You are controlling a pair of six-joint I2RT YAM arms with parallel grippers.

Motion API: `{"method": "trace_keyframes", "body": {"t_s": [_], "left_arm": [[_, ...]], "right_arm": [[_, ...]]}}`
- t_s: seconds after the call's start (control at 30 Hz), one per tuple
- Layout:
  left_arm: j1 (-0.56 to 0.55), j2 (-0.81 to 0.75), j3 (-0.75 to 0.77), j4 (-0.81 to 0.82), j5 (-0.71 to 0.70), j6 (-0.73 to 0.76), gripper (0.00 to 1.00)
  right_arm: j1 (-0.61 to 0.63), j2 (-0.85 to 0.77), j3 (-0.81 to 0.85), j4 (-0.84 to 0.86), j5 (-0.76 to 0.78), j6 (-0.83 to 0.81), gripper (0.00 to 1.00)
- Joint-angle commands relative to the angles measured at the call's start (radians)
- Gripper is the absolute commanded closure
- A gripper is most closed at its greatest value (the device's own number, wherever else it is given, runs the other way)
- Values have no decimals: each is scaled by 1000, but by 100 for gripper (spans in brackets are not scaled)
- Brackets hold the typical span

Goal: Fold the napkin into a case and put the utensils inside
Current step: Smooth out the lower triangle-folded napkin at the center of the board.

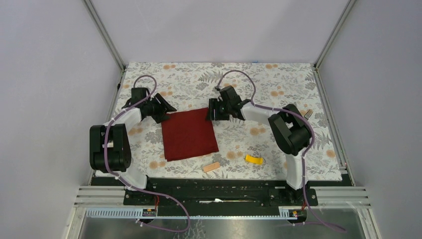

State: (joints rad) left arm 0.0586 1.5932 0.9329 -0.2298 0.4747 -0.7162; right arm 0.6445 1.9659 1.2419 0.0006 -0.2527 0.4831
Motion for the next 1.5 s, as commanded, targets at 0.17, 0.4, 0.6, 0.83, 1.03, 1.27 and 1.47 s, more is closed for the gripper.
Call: {"method": "trace_keyframes", "body": {"t_s": [0.17,0.4,0.6,0.83,1.03,1.27,1.47], "left_arm": [[61,101,72,52,11,13,40],[96,172,79,71,5,21,41],[110,213,55,97,6,4,42],[110,165,41,93,43,25,41],[104,110,95,43,128,52,38],[104,186,114,86,145,13,38],[103,246,108,107,113,13,38]], "right_arm": [[-53,251,304,-53,-44,-18,42],[-86,318,349,-35,-69,5,51],[-113,347,345,-40,-47,-27,89],[-142,372,449,-98,-144,-204,93],[-136,209,401,-245,-166,-158,46],[-79,-51,-1,-138,-227,-59,40],[-20,-139,-236,-12,-241,-13,41]]}}
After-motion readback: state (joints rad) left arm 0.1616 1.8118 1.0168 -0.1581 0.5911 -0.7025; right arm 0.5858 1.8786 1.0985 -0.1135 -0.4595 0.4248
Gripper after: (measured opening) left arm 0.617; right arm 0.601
